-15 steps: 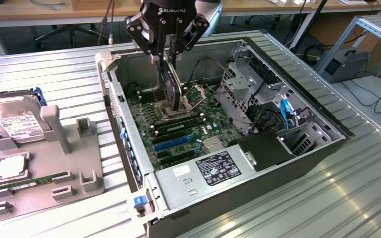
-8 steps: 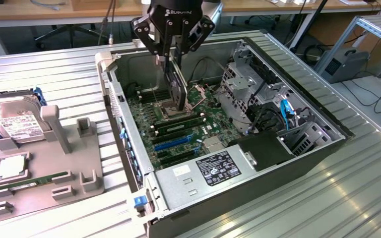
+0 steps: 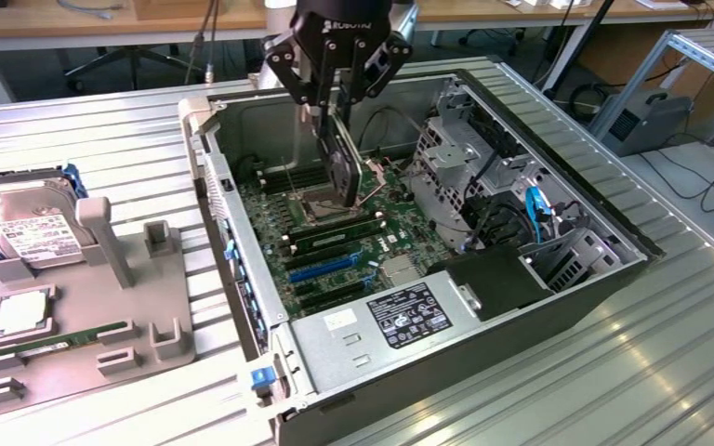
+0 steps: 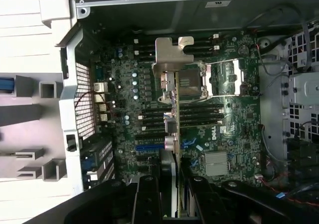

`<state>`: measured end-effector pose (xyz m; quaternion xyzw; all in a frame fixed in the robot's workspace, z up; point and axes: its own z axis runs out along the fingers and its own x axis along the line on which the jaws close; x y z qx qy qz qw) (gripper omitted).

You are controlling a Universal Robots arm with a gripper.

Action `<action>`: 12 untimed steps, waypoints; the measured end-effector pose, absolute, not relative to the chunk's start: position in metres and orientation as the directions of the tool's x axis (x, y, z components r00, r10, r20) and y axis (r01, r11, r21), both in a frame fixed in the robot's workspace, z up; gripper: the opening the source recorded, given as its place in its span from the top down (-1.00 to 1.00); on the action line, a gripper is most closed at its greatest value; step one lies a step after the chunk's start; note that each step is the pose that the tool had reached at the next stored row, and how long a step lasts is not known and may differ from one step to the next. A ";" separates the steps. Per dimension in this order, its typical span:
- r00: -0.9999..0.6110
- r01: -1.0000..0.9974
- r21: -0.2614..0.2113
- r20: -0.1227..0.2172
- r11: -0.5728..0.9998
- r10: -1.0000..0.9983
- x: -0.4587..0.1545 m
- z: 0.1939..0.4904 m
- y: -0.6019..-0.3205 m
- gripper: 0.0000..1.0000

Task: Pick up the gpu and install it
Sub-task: 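Pick up the gpu and move the gpu toward the slot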

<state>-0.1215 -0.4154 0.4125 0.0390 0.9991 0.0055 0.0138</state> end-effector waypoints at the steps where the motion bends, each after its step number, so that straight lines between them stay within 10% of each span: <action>1: -0.997 0.078 0.012 -0.027 0.997 0.078 -0.121 0.412 -0.415 0.47; 12: -0.997 0.078 0.007 -0.028 0.997 0.078 -0.111 0.408 -0.415 0.47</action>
